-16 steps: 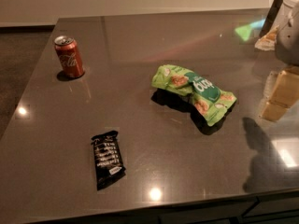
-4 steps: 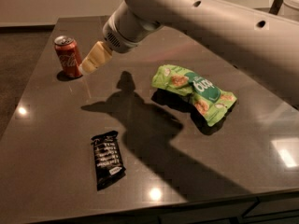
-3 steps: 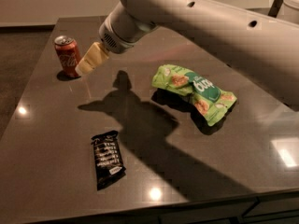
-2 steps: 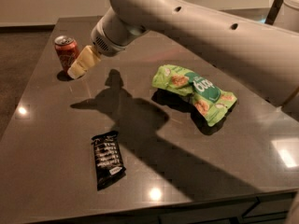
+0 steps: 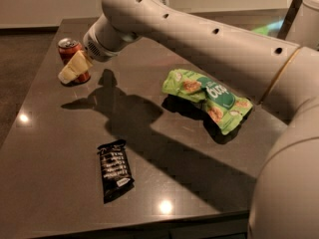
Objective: Move coke can near rxbar chocolate
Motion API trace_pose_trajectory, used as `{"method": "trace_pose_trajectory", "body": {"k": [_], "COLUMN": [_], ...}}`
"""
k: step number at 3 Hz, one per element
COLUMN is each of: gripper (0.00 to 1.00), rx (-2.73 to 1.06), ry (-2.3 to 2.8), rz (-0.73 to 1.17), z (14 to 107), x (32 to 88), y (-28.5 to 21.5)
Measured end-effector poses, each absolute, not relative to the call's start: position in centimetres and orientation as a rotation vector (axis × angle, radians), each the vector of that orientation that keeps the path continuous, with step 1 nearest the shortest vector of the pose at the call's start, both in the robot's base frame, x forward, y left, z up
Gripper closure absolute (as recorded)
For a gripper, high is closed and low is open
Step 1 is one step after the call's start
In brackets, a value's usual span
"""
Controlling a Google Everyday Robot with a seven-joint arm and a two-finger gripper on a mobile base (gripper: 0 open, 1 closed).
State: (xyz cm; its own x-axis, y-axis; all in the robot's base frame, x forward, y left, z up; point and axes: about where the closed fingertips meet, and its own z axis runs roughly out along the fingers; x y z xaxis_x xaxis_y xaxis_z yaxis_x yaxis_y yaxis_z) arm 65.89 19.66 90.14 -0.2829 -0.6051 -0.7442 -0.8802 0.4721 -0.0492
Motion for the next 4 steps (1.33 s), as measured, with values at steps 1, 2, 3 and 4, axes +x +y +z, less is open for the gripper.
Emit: {"method": "trace_pose_trajectory", "body": {"k": [1, 2, 3, 4], "gripper": [0.00, 0.00, 0.00, 0.18], "rx": [-1.211, -1.197, -1.200, -1.209], "ry": [1.984, 1.958, 1.931, 1.910], "rz": [0.506, 0.520, 0.538, 0.562], "z": [89.9, 89.9, 90.2, 90.4], "x": [67.2, 68.2, 68.4, 68.3], "y": [21.4, 22.8, 24.2, 25.2]}}
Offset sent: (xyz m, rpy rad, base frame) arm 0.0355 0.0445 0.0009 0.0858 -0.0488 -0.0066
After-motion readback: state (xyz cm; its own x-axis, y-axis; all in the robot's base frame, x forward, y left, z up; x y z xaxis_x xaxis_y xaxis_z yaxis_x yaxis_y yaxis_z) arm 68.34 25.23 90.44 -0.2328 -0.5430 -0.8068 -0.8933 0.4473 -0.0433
